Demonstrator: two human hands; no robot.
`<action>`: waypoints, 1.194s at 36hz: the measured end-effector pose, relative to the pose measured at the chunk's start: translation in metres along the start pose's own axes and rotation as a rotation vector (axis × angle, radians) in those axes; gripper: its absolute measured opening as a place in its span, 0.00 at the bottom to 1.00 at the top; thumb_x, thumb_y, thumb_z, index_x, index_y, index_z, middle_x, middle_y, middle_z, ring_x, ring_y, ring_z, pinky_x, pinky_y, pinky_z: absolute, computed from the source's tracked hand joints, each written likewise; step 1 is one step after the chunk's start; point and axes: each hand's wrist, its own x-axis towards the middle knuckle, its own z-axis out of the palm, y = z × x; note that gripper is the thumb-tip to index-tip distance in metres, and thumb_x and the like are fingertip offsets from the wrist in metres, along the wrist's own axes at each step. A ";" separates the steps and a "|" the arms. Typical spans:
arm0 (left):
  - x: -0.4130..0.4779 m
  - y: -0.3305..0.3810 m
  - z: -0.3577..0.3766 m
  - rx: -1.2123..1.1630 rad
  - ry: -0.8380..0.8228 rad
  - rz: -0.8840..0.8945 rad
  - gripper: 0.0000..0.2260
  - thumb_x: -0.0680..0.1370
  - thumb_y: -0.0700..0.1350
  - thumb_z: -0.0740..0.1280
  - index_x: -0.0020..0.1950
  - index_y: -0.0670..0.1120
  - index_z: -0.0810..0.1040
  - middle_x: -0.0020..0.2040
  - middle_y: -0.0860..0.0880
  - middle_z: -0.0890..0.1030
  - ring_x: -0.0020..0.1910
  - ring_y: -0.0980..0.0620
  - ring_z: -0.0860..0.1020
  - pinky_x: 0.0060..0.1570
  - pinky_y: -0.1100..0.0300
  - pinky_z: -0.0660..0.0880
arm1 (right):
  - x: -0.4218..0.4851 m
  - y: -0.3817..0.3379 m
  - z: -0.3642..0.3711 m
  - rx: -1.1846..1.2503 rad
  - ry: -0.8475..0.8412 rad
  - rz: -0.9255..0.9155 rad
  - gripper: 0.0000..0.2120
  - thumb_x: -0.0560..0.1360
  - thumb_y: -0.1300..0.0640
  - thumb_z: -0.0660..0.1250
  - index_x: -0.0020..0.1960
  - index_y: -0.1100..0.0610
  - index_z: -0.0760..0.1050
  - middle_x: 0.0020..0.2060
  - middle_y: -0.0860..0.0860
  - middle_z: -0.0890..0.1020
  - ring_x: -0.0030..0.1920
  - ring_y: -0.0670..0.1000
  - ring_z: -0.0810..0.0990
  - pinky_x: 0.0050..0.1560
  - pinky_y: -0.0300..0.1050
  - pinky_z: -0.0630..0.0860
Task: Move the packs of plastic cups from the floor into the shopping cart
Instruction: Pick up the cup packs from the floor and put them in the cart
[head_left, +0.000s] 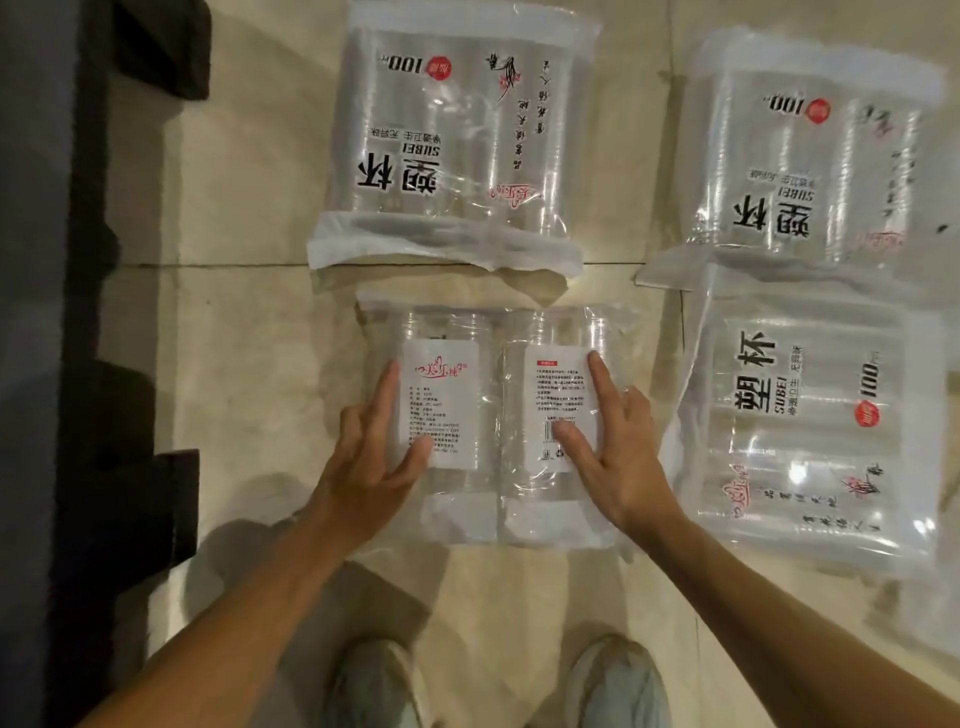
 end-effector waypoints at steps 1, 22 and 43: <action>0.001 -0.001 -0.002 0.010 -0.017 0.006 0.33 0.80 0.57 0.60 0.77 0.64 0.42 0.75 0.47 0.59 0.68 0.47 0.66 0.57 0.60 0.65 | 0.001 0.001 0.001 0.011 -0.003 -0.003 0.37 0.78 0.30 0.55 0.82 0.35 0.45 0.65 0.56 0.70 0.67 0.56 0.68 0.73 0.59 0.68; -0.158 0.268 -0.229 -0.016 -0.062 0.161 0.29 0.79 0.63 0.57 0.70 0.78 0.41 0.66 0.53 0.64 0.57 0.56 0.70 0.59 0.55 0.69 | -0.140 -0.200 -0.277 0.114 0.117 -0.075 0.34 0.82 0.40 0.65 0.80 0.27 0.49 0.73 0.49 0.66 0.69 0.40 0.61 0.69 0.45 0.63; -0.439 0.763 -0.522 0.250 -0.054 0.534 0.30 0.79 0.65 0.57 0.75 0.71 0.45 0.79 0.56 0.57 0.76 0.47 0.61 0.73 0.49 0.58 | -0.437 -0.467 -0.772 0.122 0.411 -0.070 0.34 0.80 0.34 0.63 0.82 0.31 0.52 0.78 0.59 0.69 0.75 0.61 0.71 0.72 0.56 0.71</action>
